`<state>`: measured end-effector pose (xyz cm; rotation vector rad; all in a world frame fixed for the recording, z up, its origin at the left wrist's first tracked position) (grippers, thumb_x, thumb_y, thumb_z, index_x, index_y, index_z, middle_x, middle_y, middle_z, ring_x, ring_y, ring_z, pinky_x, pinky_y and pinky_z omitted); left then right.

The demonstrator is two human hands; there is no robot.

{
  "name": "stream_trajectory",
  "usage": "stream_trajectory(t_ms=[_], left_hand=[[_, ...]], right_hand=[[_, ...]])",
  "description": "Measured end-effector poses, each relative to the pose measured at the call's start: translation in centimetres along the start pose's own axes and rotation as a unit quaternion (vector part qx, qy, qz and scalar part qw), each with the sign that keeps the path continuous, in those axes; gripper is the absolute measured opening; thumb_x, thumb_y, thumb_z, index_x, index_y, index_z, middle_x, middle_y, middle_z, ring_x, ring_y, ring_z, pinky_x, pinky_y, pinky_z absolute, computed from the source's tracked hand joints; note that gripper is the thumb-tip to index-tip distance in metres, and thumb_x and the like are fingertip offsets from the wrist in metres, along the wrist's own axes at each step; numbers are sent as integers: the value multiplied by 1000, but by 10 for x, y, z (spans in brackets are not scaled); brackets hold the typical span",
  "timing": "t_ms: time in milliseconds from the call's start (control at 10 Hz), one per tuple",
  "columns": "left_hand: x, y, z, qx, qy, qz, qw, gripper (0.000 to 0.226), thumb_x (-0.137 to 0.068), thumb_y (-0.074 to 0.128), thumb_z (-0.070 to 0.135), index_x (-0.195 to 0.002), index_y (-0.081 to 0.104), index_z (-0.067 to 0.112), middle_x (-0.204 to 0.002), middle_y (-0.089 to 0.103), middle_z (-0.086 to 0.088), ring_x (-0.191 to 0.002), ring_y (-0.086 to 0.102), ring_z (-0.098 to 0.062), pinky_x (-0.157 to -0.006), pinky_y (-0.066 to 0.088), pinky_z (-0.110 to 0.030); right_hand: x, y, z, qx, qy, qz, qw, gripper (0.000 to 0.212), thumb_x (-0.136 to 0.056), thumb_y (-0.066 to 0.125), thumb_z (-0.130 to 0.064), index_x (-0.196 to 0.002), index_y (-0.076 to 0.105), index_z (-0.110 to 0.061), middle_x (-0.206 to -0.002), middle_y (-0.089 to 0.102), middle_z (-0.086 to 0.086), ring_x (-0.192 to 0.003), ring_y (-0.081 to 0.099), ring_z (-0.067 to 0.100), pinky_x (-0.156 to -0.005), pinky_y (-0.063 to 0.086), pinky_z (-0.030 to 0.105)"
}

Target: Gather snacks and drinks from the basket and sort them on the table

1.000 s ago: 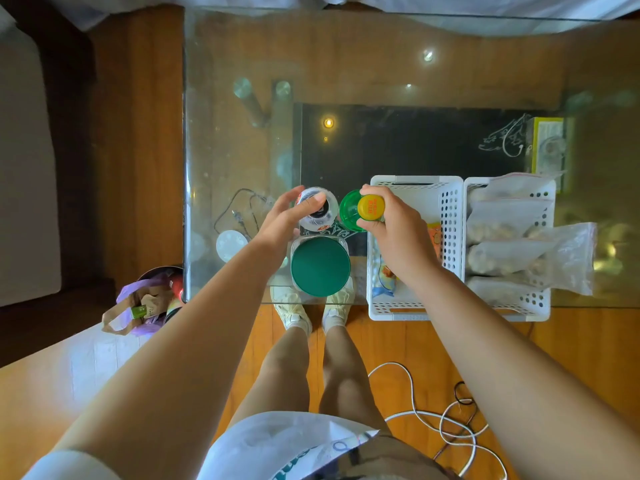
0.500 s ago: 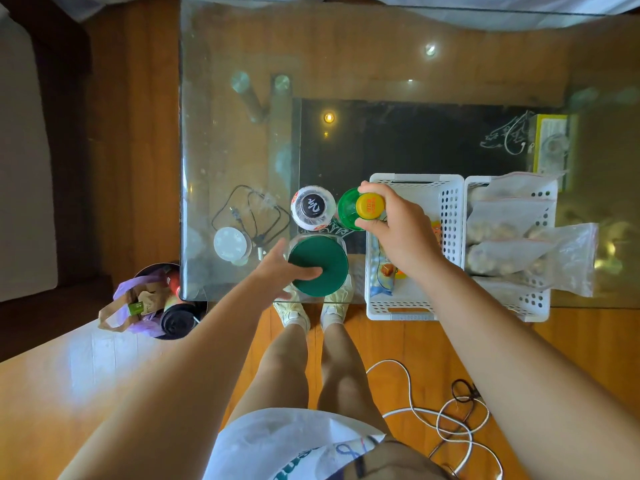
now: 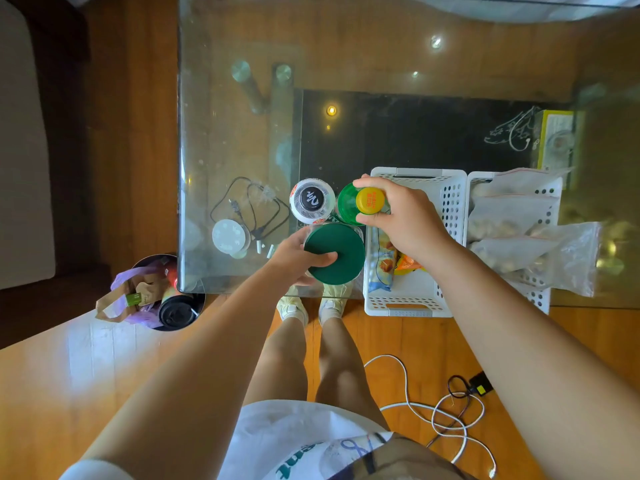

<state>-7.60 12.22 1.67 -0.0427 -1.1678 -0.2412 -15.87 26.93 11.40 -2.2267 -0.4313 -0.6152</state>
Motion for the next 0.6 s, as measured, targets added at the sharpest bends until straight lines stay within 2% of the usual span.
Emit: stream_trajectory(t_ms=[100,300,400,500,600], left_hand=[[-1,1,1,-1,6,-4,1000,42,-82,67,4,-110,51,31,-92,61,8,-81,56,-7,-53,50,-20],[-2,2,1,5,8,-10,1000,41,-83,65,2,-112,49,28,-93,60,7,-82,55,-6,-55,50,-20],[-1,1,0,-11,13,13,1000,48,-81,68,4,-122,48,21,-106,58,1,-92,55,-15,-72,49,-28],[4,-5,7,-32,32,60,997,61,-77,74,9,-129,42,18,-112,53,2,-104,51,-20,-78,47,-33],[17,-14,13,-49,57,95,993,70,-74,77,11,-133,39,13,-124,52,-3,-124,47,-27,-85,45,-27]], right_hand=[[-1,0,1,-1,-1,-4,1000,51,-82,68,-22,-129,51,-29,-131,57,-2,-113,55,23,-94,42,31],[-2,2,4,-5,8,-11,1000,52,-84,65,-25,-132,46,-33,-130,57,0,-115,54,24,-94,42,33],[0,11,9,-13,16,-19,1000,59,-88,60,-28,-140,33,-34,-142,47,-1,-127,46,25,-100,38,36],[6,18,19,-78,63,-27,995,70,-90,56,-29,-147,16,-28,-155,25,0,-139,29,23,-108,30,36],[36,17,26,-130,101,-24,986,62,-90,57,-26,-144,27,-22,-146,39,4,-133,40,23,-100,35,32]])
Point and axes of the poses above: each hand's wrist, its own x-axis away from the middle knuckle, its own y-axis out of the palm, z = x × y, the point moved 9 cm from there along -x, towards the middle knuckle
